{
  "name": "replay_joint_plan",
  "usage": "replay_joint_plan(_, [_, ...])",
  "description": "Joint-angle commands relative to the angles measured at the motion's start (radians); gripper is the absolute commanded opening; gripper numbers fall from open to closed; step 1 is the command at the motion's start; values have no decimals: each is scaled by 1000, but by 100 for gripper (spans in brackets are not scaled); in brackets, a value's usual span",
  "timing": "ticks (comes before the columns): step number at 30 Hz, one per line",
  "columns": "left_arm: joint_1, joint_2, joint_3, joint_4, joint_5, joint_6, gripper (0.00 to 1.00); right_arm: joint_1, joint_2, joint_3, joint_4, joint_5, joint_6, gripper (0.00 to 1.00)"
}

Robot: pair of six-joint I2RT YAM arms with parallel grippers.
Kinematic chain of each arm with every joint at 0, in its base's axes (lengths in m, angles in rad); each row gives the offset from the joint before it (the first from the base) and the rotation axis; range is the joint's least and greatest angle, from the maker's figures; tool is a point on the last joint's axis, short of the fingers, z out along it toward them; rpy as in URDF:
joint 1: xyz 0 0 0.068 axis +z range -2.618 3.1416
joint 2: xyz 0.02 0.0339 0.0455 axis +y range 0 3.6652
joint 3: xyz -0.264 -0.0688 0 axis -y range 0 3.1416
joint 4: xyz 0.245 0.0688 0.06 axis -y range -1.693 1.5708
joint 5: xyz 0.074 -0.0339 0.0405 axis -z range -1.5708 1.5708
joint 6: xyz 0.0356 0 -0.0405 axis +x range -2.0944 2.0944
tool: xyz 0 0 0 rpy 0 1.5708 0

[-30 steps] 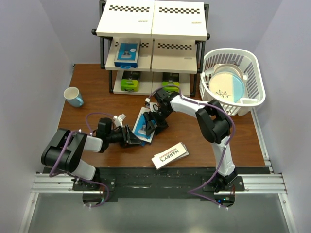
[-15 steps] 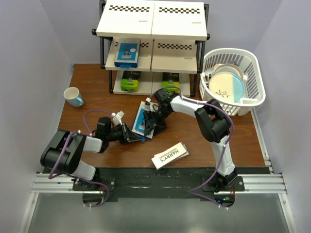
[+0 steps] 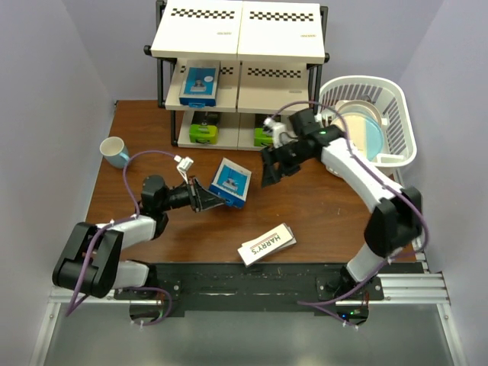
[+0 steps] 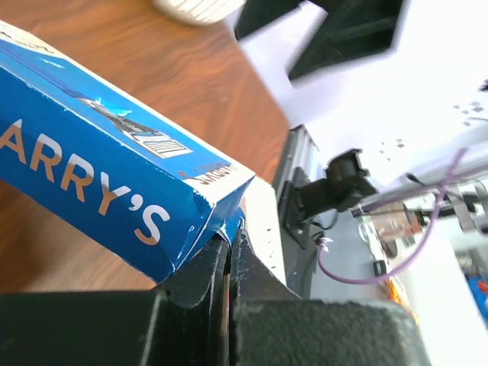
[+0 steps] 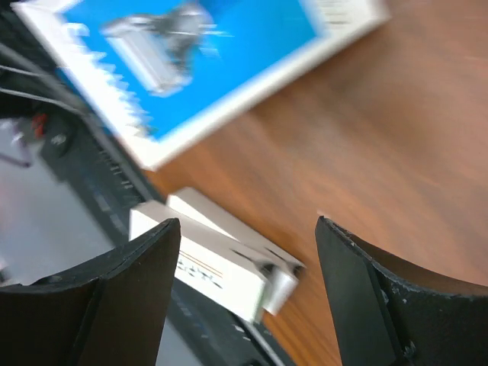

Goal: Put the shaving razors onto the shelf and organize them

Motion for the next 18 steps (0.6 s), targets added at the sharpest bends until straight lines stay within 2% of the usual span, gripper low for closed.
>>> replay_joint_plan(1, [5,-47,79,228,89,-81,0,-60,-105,-80,-83,98,-109,77])
replay_joint_plan(5, [-5,-48,199,245,91,-92,0,-80,-224,-161,-37,149,-117,78])
replay_joint_plan(12, [-35,24,466,263,60,-122,0,-123,-306,-221,-45,176,-143,78])
replay_joint_plan(18, [-72,128,639,159,-78,-147,0,-152,-332,-249,-42,184,-149,78])
